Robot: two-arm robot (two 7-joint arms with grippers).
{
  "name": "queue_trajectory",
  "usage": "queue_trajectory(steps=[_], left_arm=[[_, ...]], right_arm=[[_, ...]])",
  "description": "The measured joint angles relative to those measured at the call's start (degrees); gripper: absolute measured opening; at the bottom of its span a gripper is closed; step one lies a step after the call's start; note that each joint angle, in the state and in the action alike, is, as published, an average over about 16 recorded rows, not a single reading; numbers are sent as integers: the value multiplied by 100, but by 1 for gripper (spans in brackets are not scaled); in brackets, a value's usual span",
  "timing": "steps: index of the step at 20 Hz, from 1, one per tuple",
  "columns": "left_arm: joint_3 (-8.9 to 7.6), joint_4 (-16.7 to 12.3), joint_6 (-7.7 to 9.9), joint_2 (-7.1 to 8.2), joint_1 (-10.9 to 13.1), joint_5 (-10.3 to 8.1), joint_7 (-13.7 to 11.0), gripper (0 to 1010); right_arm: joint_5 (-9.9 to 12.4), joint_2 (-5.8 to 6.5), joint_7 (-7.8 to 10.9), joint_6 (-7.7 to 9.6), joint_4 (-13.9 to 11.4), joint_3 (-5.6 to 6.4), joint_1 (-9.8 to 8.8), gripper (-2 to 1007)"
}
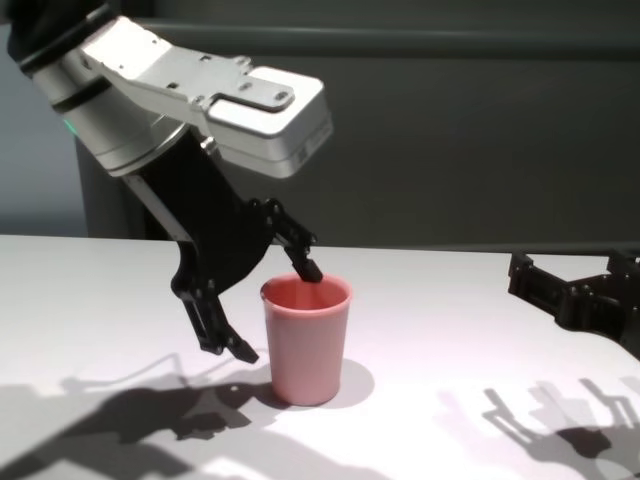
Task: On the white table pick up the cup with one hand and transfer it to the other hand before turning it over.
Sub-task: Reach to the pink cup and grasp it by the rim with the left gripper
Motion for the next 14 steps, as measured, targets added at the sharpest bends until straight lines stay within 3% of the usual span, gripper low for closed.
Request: queue_trajectory(steps=[14], left_arm=[[462, 200, -169, -190, -240, 238, -83, 1001]], right_arm=[[0, 0, 0, 0, 0, 0, 0, 1002]])
